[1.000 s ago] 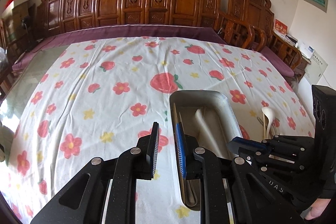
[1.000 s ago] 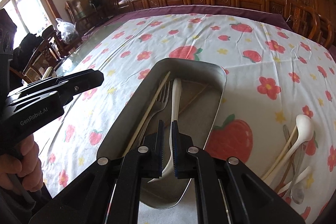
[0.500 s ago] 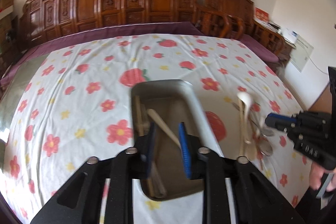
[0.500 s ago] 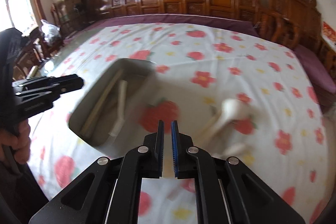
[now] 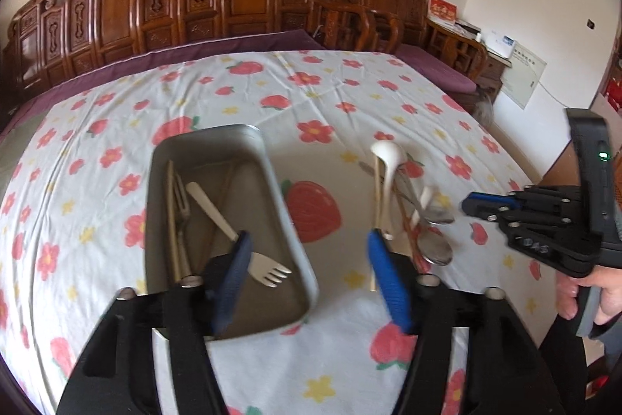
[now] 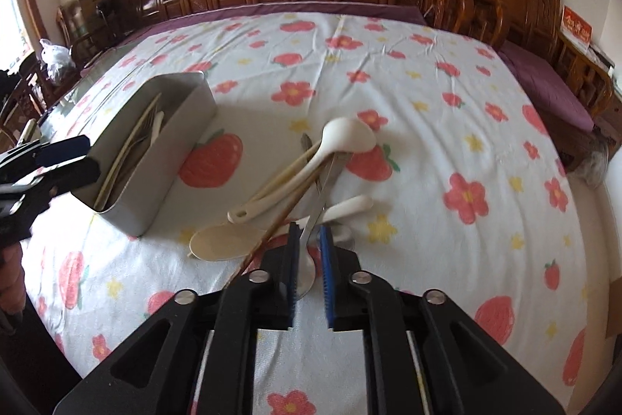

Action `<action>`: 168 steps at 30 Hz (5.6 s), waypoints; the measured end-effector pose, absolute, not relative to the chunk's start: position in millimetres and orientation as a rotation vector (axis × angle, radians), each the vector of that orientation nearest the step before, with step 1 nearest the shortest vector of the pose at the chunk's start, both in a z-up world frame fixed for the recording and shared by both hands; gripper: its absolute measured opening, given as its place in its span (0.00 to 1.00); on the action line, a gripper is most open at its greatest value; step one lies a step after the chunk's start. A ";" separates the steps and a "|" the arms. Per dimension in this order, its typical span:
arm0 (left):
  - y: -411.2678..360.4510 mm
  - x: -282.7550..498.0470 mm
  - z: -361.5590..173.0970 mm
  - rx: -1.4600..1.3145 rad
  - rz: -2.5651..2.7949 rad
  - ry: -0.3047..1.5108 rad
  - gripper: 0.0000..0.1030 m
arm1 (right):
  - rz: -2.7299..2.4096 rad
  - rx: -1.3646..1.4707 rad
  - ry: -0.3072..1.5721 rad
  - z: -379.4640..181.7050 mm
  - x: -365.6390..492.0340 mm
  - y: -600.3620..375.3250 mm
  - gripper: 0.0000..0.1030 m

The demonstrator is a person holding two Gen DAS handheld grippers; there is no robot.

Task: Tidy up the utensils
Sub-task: 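Return the right tool to the pile and grasp a metal spoon, then grasp a wooden chopstick with the left tool while the right tool holds the smiley spoon, then carry the chopstick and smiley spoon over the metal tray and open both tools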

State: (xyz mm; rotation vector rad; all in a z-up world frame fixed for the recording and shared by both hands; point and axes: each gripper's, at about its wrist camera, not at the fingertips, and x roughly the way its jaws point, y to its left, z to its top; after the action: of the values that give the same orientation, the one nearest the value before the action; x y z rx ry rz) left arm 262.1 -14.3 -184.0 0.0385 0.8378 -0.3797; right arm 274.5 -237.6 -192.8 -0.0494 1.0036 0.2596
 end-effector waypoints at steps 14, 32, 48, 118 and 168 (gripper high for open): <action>-41.2 250.4 -197.7 0.104 -0.419 0.859 0.64 | 0.265 -0.057 1.115 -237.0 299.6 -218.8 0.15; -42.7 248.8 -200.3 0.107 -0.422 0.868 0.64 | 0.173 -0.090 1.145 -244.6 310.4 -215.8 0.07; -75.9 233.6 -221.6 0.161 -0.488 0.895 0.64 | 0.171 -0.037 1.095 -222.0 252.2 -249.8 0.07; -58.3 227.2 -182.7 0.042 -0.545 0.844 0.04 | 0.156 -0.052 1.006 -191.5 233.3 -250.7 0.07; 56.8 255.2 -197.8 -0.050 -0.173 0.864 0.04 | 0.430 -0.151 0.915 -137.9 275.4 -102.5 0.07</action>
State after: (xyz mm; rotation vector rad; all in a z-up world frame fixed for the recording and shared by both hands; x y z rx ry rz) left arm 255.2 56.8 -197.8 -0.0498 0.8640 -0.1732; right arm 275.4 -102.5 -137.9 -0.1513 0.9149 0.4303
